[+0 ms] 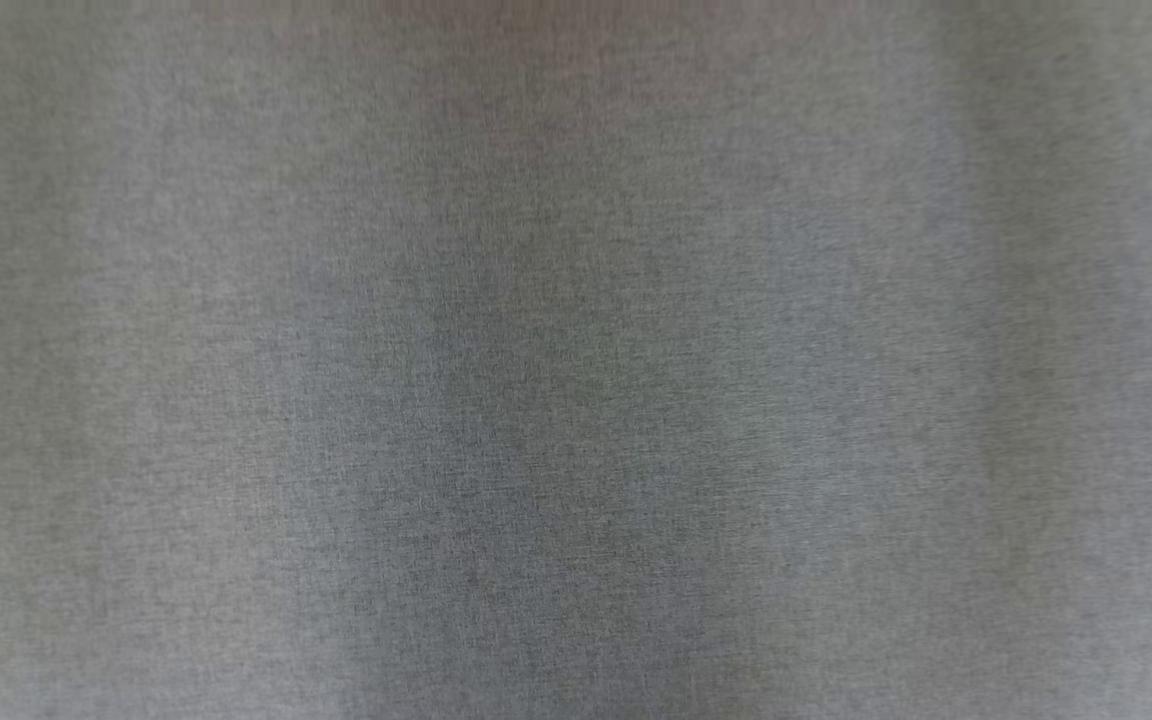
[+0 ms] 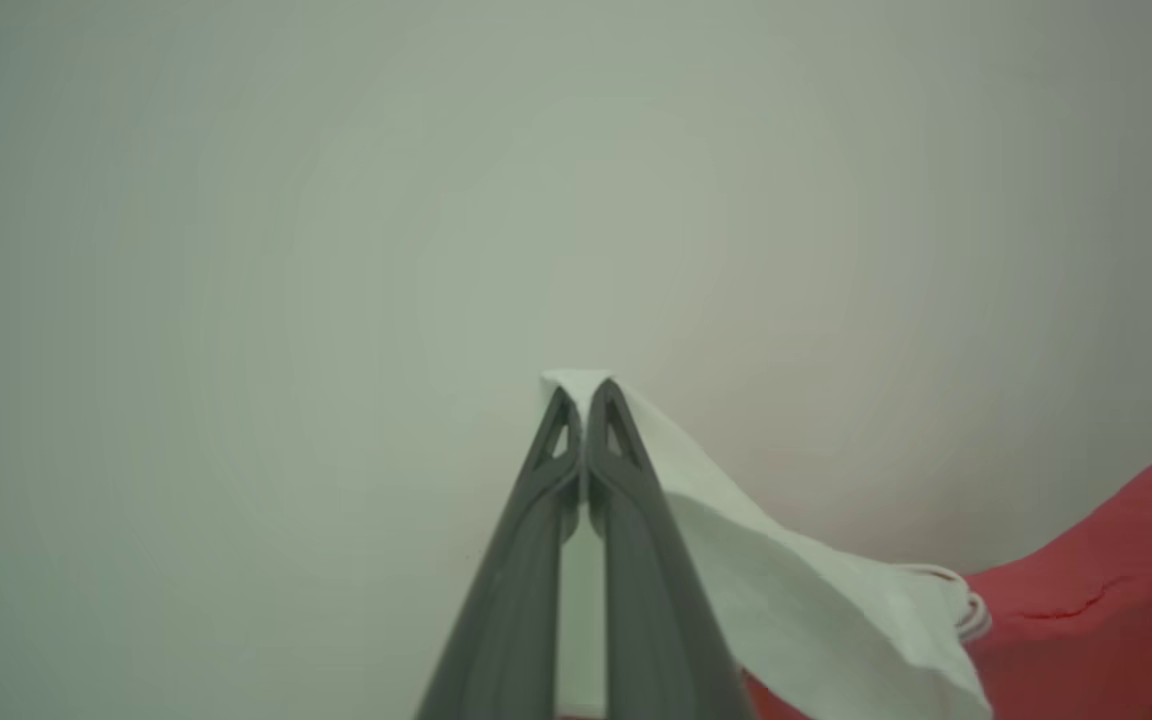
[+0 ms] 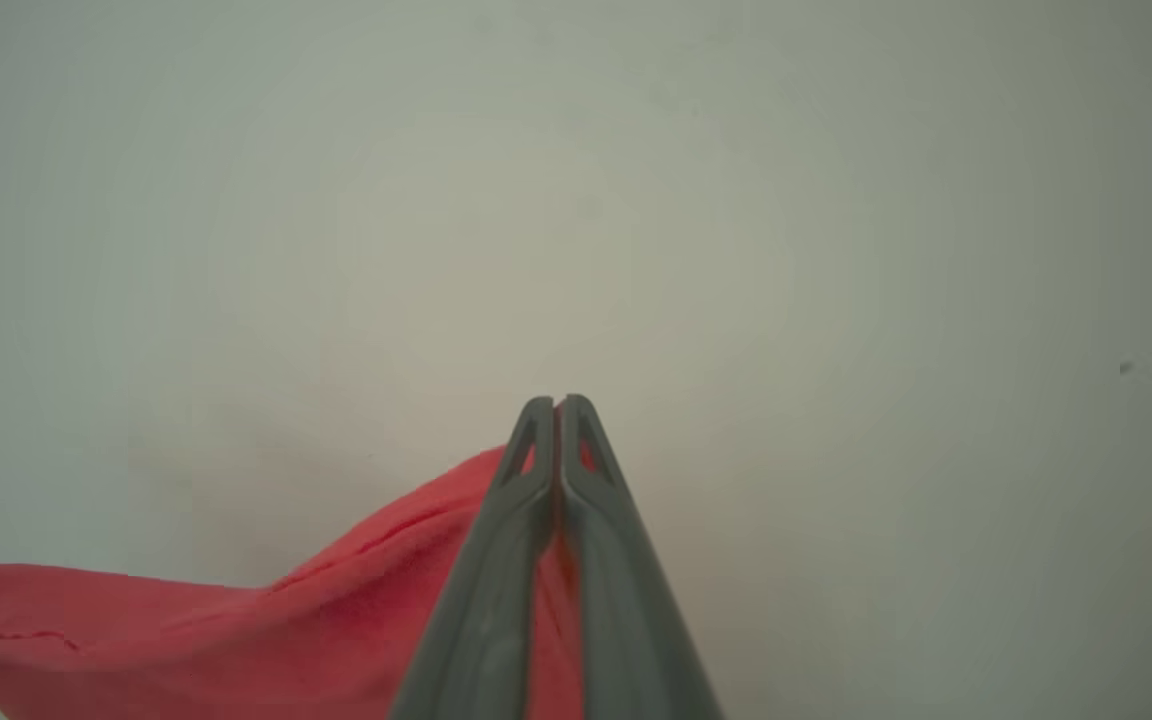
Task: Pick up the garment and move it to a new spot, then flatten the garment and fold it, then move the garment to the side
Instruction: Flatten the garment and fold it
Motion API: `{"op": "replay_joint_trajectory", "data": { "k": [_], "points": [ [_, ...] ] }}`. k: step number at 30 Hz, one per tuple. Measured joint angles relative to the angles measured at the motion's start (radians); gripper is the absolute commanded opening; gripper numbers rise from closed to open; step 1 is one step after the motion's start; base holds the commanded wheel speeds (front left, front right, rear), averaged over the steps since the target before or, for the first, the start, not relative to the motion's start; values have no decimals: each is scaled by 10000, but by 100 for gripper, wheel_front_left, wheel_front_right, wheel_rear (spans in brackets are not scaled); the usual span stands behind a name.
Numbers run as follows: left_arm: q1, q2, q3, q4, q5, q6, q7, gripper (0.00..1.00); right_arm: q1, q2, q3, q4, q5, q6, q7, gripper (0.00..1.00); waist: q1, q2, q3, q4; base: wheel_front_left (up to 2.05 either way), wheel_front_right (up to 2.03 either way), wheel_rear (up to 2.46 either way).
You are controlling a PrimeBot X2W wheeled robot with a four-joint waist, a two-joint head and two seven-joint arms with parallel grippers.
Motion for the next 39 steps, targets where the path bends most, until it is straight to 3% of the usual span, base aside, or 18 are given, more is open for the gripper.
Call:
{"op": "replay_joint_trajectory", "data": {
  "k": [3,8,14,18,21,28,31,39],
  "points": [
    [891,257,27,-562,-393,0,-192,0,908,-163,213,-619,514,0,-236,0,-1,-1,-271,-63,0,0,0],
    [2988,426,773,-1708,-1131,104,-399,0,3002,-957,543,-1778,1386,0,-635,0,-1,-1,-831,-92,0,0,0],
    [6668,541,2389,-4284,-1267,986,-428,0,5982,-1726,817,-3279,2305,0,-1147,0,-2,-2,-1585,-90,0,0,0],
    [9335,313,3221,-6326,-685,1714,-426,0,8206,-2276,619,-4138,2794,0,-1377,0,-3,-2,-2077,-8,0,0,0],
    [11144,261,3392,-7526,-159,1910,-428,0,9664,-2546,466,-4684,2761,0,-1415,0,-3,-2,-2417,92,0,0,0],
    [14477,401,2688,-8581,65,2138,-428,0,12484,-2314,-988,-5517,2038,0,-1429,0,-4,-3,-3141,263,0,0,0],
    [15658,92,2978,-8650,6,2328,-428,0,13513,-2192,-1392,-5705,1536,0,-1429,0,-3,-3,-3407,318,0,0,0],
    [18461,-1124,4307,-8466,481,2219,-430,0,15658,-1804,-2282,-6067,510,0,-1429,0,-2,-3,-4037,559,0,0,0]
  ]
}}
